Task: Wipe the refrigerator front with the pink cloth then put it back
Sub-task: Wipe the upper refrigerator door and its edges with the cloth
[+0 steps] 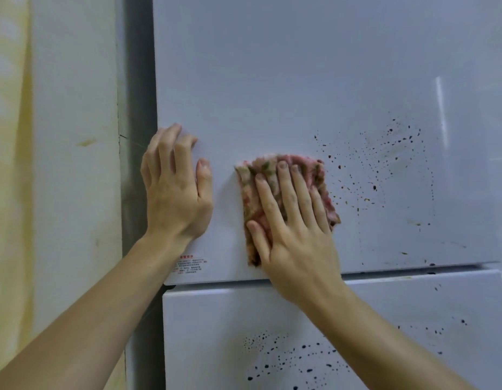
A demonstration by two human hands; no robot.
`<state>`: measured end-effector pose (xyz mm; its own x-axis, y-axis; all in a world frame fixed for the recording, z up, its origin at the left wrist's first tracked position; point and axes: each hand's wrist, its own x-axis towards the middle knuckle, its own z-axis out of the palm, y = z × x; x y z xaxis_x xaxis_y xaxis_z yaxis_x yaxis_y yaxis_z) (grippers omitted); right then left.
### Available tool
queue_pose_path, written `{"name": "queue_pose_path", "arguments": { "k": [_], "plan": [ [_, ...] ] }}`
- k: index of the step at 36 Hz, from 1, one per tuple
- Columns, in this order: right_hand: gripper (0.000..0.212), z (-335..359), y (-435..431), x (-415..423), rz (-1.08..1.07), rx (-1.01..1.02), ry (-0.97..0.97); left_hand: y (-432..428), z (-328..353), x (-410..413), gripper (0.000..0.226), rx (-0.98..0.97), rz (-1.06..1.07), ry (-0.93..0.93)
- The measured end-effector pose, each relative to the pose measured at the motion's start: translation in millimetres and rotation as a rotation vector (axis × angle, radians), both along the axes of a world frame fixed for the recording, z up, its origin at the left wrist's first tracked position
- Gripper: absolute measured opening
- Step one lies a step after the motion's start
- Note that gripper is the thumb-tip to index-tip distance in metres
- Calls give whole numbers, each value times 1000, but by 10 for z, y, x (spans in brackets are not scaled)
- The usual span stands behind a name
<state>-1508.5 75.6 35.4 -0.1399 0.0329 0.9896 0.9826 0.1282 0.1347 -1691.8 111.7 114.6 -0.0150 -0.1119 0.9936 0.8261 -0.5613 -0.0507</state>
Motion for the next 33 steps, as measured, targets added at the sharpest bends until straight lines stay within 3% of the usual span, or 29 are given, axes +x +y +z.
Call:
{"name": "queue_pose_path", "arguments": {
  "k": [12, 18, 23, 26, 33],
  "plan": [
    [66, 921, 105, -233, 20, 50, 7, 10, 48, 35, 40, -10, 92, 6],
    [53, 451, 180, -414, 90, 136, 75, 7, 9, 52, 40, -2, 71, -3],
    [64, -343, 137, -470, 131, 47, 8, 14, -6, 49, 42, -1, 71, -7],
    [60, -635, 135, -403, 96, 10, -64, 2, -14, 56, 42, -13, 70, -10],
    [54, -88, 104, 2, 55, 90, -135, -10, 7, 58, 44, -36, 122, 7]
  ]
}}
